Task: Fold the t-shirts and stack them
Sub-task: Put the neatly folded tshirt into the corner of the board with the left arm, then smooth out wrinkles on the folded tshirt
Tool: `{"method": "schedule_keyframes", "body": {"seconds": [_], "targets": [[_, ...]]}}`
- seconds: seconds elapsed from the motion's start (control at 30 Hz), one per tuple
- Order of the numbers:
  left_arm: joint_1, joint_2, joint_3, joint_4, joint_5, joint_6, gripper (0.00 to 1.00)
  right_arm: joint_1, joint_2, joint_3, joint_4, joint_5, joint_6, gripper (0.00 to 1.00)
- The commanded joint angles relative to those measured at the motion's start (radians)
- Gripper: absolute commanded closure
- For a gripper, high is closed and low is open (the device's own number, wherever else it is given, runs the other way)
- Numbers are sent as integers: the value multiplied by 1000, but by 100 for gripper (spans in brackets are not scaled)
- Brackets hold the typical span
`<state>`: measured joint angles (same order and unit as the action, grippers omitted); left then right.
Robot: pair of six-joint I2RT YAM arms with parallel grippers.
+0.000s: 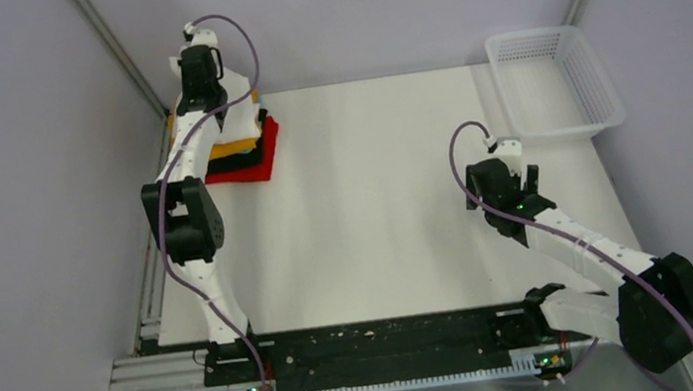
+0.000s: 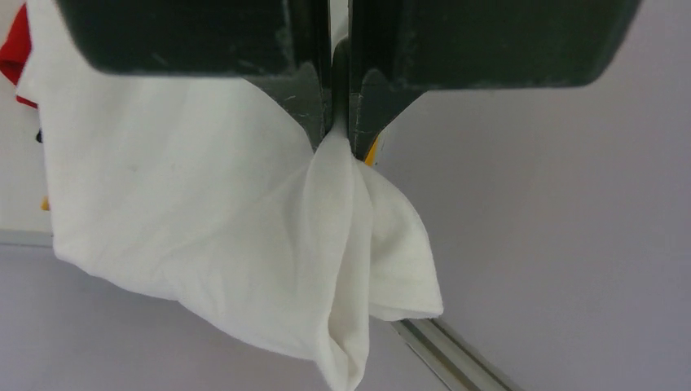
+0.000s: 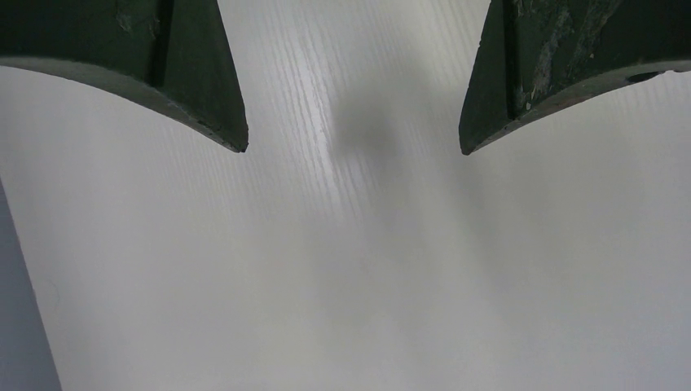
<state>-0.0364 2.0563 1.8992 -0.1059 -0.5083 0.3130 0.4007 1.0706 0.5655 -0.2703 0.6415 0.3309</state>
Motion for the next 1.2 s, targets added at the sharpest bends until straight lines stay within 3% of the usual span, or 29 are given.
{"method": "schedule_keyframes", "body": {"seconds": [0.0,0.17,0.23,0.3,0.37,0.4,0.5,0.73,0.97,1.1,1.17], "targets": [[54,58,77,40,68,-71,100,-8,30,67,12,42,-17,2],[97,130,146,22,45,-120,100,-8,46,68,9,65,-21,2],[106,134,138,41,40,-130,92,-7,51,68,12,71,-21,2],[115,136,139,54,9,-149,65,-6,58,70,12,78,-25,2],[121,135,146,53,-19,-177,11,-8,63,72,11,80,-27,2],[124,133,149,49,-27,-194,2,-7,65,73,10,82,-29,2],[122,106,144,16,31,-255,1,-7,65,78,2,80,-25,2],[111,13,39,19,332,-391,1,-7,49,67,5,72,-19,1],[109,-63,-150,14,444,-448,1,-8,55,60,14,41,-16,1],[107,-125,-251,69,762,-493,1,-7,75,69,12,15,-14,2],[103,-151,-293,126,856,-534,1,-7,81,71,6,6,-13,1]]}}
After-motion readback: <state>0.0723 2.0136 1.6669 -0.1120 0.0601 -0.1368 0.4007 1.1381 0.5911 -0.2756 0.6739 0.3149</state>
